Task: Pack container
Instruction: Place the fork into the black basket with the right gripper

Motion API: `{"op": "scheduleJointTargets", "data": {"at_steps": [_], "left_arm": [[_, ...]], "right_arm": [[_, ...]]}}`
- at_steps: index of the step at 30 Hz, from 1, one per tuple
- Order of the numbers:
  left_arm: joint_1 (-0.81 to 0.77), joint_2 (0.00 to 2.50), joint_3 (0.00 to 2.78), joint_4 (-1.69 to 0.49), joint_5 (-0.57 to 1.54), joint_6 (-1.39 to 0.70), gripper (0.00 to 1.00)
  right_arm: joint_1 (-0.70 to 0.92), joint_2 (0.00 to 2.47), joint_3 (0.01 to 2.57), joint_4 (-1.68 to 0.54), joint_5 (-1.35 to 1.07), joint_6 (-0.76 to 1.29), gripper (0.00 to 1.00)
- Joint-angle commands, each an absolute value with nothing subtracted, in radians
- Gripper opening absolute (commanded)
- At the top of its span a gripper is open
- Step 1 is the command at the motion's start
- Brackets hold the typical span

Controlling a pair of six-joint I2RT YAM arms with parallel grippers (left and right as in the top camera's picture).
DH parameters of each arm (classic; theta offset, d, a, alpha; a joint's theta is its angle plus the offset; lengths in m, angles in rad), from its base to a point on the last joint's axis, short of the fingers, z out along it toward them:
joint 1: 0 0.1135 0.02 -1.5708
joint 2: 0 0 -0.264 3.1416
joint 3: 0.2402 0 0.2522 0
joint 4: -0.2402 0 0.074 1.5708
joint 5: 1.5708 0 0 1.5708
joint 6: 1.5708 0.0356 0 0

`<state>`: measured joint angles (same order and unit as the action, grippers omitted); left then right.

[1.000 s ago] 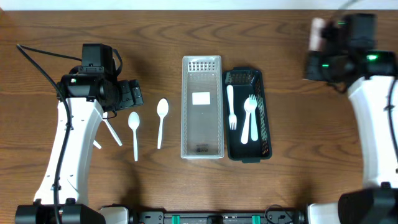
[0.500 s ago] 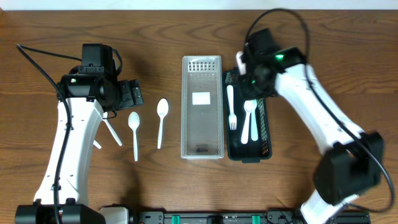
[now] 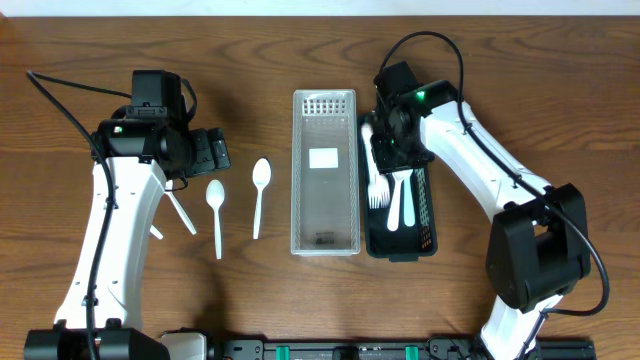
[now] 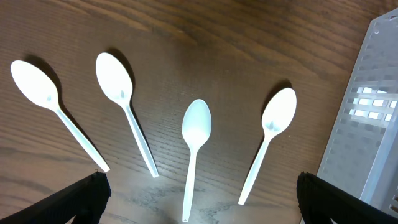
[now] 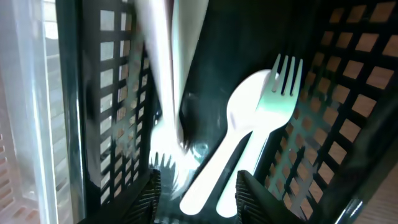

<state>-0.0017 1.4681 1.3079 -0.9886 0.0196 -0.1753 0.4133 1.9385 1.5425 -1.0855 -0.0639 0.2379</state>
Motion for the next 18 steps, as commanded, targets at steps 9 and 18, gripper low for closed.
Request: {"op": "scheduleJointTargets", "data": {"at_steps": [9, 18], "left_arm": [[0.002, 1.470, 1.324, -0.994, 0.012, -0.158, 0.98], [-0.057, 1.478, 1.324, -0.989, 0.019, -0.150, 0.98]], "right_arm": [[0.335, 1.776, 1.783, -1.180, 0.145, 0.232, 0.56], [-0.065, 1.643, 1.836, -1.212, 0.117, 0.203, 0.89]]}}
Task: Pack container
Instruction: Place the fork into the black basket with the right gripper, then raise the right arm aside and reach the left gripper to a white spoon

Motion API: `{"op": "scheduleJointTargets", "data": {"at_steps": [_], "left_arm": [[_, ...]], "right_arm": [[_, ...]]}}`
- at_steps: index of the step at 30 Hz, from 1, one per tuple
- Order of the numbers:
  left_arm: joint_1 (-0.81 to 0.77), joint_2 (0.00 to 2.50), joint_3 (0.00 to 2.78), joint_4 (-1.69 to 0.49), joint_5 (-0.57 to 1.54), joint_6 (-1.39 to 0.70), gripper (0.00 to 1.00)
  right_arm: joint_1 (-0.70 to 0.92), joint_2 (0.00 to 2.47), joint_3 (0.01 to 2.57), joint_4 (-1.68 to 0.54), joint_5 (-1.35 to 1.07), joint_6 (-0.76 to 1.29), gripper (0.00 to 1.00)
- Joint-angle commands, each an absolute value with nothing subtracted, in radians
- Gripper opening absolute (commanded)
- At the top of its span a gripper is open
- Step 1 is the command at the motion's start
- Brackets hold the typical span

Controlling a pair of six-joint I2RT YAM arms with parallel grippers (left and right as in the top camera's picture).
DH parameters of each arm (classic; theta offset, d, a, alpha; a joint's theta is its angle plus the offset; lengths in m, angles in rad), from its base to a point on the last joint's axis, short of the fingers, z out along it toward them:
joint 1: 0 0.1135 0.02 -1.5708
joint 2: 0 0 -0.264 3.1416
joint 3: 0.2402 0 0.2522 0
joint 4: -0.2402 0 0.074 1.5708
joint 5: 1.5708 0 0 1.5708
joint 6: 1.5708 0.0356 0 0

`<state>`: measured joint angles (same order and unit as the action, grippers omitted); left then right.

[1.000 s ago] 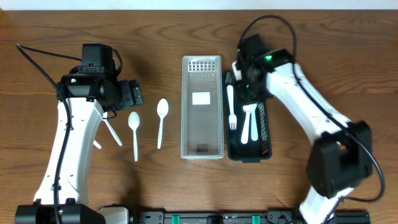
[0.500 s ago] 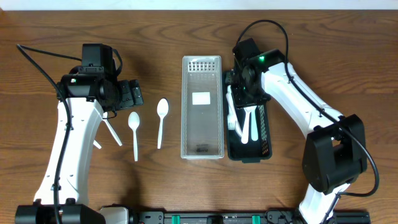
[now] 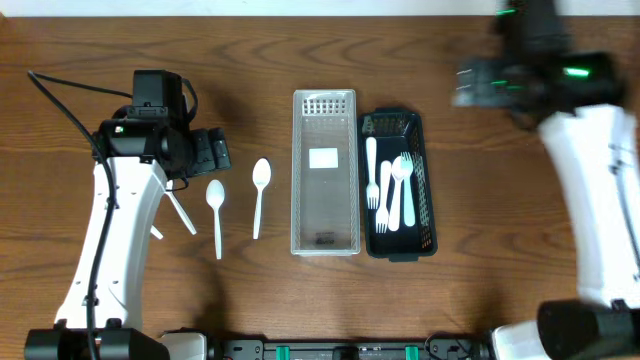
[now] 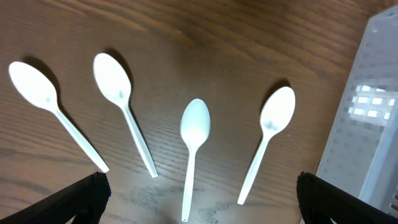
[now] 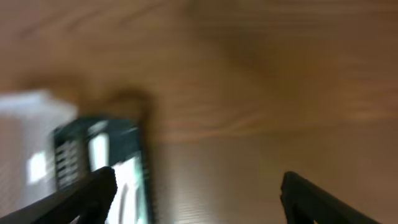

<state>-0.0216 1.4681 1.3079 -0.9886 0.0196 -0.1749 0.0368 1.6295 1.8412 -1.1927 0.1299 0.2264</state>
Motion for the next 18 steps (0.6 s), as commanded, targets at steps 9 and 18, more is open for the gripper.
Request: {"op": "scheduleJointTargets", "data": {"at_steps": [9, 18], "left_arm": [[-0.159, 1.665, 1.324, -0.918, 0.020, -0.176, 0.98], [-0.161, 1.873, 1.319, -0.909, 0.068, -0.157, 0.98]], "right_arm": [[-0.263, 1.754, 1.798, -1.258, 0.052, 0.155, 0.94], [-0.261, 1.828, 1.771, -1.254, 0.052, 0.152, 0.93]]}}
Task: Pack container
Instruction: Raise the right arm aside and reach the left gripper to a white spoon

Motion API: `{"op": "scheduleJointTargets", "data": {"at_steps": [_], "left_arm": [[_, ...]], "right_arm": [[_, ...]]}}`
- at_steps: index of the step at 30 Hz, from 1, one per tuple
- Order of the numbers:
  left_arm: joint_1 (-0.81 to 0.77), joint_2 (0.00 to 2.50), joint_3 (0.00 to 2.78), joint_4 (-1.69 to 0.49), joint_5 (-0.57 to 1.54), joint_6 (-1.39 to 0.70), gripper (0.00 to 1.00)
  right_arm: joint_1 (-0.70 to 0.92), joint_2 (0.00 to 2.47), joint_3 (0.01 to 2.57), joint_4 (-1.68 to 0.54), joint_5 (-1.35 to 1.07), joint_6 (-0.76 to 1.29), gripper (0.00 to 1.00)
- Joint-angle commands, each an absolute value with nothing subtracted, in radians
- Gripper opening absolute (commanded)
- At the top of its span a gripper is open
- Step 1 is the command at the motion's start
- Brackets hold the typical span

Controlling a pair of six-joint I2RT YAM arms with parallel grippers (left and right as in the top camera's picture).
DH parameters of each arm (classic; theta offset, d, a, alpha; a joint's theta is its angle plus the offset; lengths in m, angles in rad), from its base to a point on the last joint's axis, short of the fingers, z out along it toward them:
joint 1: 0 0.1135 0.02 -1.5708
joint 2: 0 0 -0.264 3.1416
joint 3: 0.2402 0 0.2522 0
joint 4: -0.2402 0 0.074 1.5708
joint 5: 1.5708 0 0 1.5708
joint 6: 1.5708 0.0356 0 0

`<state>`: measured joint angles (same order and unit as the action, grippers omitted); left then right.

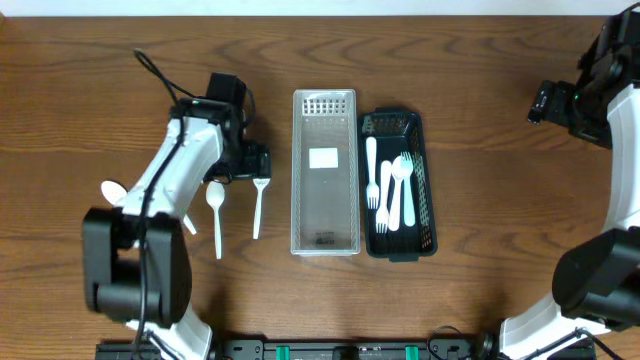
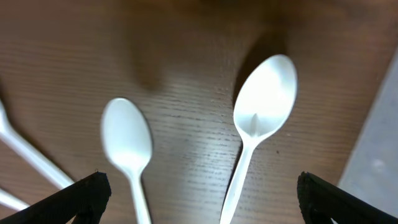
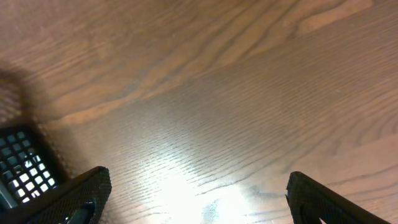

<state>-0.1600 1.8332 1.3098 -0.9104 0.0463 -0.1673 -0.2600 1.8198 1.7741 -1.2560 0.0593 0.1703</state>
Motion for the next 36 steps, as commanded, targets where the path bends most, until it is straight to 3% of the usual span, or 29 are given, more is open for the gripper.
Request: {"op": "scheduleJointTargets", "data": {"at_steps": [1, 26, 29, 36], "left_arm": [[-0.162, 1.886, 1.314, -0.902, 0.068, -0.156, 0.98], [-0.237, 1.909, 1.149, -0.748, 0.069, -0.053, 1.00], [-0.250, 1.909, 1.149, -0.736, 0.069, -0.059, 0.91], [-0.249, 1.909, 1.149, -0.735, 0.068, -0.065, 0.55]], "right_arm": [[-0.260, 1.829, 1.771, -1.253, 0.052, 0.152, 0.93], [-0.261, 1.829, 1.771, -1.250, 0.052, 0.152, 0.93], [-0.261, 1.829, 1.771, -1.250, 0.052, 0.152, 0.93], [-0.261, 1.829, 1.771, -1.254, 0.052, 0.152, 0.91]]}}
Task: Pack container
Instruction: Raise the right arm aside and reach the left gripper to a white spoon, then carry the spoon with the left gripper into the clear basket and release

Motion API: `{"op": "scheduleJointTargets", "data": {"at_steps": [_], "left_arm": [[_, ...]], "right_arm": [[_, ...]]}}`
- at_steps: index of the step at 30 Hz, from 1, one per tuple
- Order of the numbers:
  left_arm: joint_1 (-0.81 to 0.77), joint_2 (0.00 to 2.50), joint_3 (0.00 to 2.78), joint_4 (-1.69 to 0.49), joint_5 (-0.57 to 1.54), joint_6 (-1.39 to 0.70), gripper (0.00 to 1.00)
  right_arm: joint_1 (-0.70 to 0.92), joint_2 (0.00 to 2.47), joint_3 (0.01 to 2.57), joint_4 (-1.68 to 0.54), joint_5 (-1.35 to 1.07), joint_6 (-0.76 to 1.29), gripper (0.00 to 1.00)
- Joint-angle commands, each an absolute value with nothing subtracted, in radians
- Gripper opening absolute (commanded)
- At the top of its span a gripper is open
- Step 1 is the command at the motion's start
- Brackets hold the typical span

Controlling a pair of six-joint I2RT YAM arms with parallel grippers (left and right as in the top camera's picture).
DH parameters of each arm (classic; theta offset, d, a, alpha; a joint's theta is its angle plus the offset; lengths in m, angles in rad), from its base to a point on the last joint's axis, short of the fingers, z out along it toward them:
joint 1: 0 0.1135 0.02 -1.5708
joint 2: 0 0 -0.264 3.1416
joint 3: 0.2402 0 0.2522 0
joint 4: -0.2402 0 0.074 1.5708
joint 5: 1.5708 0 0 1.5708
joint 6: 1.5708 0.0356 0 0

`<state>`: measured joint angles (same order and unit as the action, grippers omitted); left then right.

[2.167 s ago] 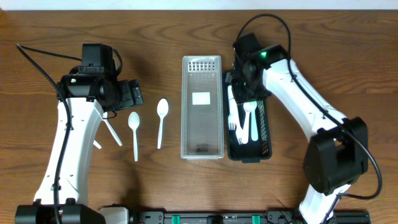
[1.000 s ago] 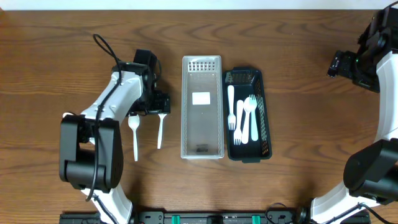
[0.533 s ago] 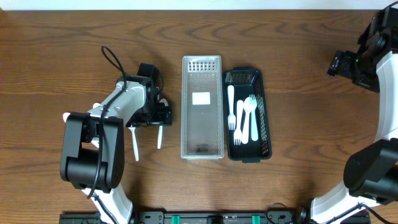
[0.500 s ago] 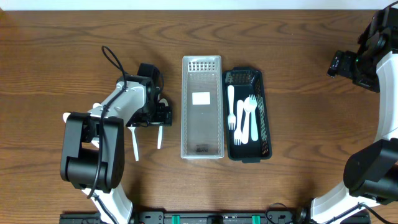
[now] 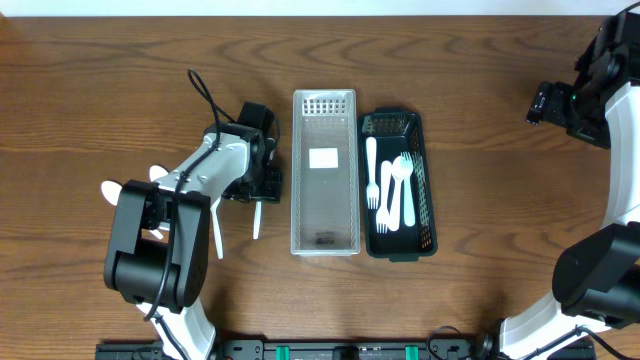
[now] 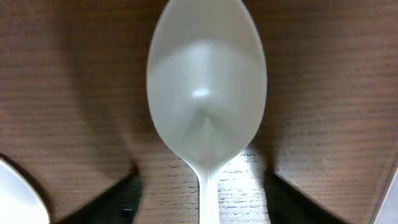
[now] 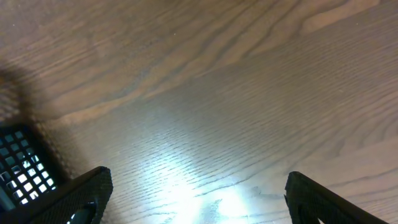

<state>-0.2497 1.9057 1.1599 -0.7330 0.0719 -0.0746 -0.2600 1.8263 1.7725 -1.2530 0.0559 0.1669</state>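
Note:
A white plastic spoon (image 6: 206, 106) lies bowl-up on the wood just left of the clear container (image 5: 325, 240). My left gripper (image 6: 205, 202) is open and low over it, its dark fingers (image 6: 118, 199) on either side of the spoon's neck. From overhead the left gripper (image 5: 264, 178) hides the bowl; only the handle (image 5: 257, 222) shows. The black basket (image 5: 427, 215) to the right of the clear container holds white forks and a spoon (image 5: 398, 190). My right gripper (image 5: 545, 103) is open over bare wood at the far right.
More white spoons lie left of the arm: one handle (image 5: 216, 236) and bowls (image 5: 113, 190) near the left arm's base. A corner of the black basket (image 7: 18, 171) shows in the right wrist view. The clear container has a white label (image 5: 323, 157) inside.
My left gripper has dropped closer to the spoon nearest the clear container and now stands with its fingers on either side of the neck. The right arm has not moved.
My right gripper was down in the black basket among the forks and a spoon, while the left hung high above several spoons. Then the right arm was away at the far right, cutlery left in the basket. The left gripper then stood lower over the rightmost spoon, and now straddles it.

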Motion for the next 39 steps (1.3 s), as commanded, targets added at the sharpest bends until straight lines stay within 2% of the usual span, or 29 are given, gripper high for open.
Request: {"op": "scheduleJointTargets", "data": {"at_steps": [1, 3, 8, 11, 15, 21, 30, 39], "left_arm": [[-0.249, 1.909, 1.149, -0.735, 0.068, -0.065, 0.53], [-0.249, 1.909, 1.149, -0.735, 0.068, -0.065, 0.48], [-0.249, 1.909, 1.149, -0.735, 0.068, -0.065, 0.22], [-0.249, 1.909, 1.149, -0.735, 0.068, -0.065, 0.19], [-0.249, 1.908, 1.150, -0.735, 0.067, -0.065, 0.06], [-0.249, 1.893, 1.167, -0.755, 0.060, -0.065, 0.06], [-0.267, 1.696, 1.390, -0.980, 0.060, -0.195, 0.06], [-0.498, 1.584, 1.460, -0.944, 0.061, -0.435, 0.06]], "right_arm": [[-0.261, 1.829, 1.771, -1.255, 0.052, 0.152, 0.91], [-0.261, 1.829, 1.771, -1.255, 0.052, 0.152, 0.91], [-0.261, 1.829, 1.771, -1.256, 0.052, 0.152, 0.91], [-0.261, 1.829, 1.771, -1.257, 0.052, 0.152, 0.91], [-0.261, 1.829, 1.771, -1.256, 0.052, 0.152, 0.91], [-0.261, 1.829, 1.771, -1.256, 0.052, 0.152, 0.91], [-0.261, 1.829, 1.771, -1.252, 0.052, 0.152, 0.91], [-0.261, 1.829, 1.771, -1.246, 0.052, 0.152, 0.92]]}}
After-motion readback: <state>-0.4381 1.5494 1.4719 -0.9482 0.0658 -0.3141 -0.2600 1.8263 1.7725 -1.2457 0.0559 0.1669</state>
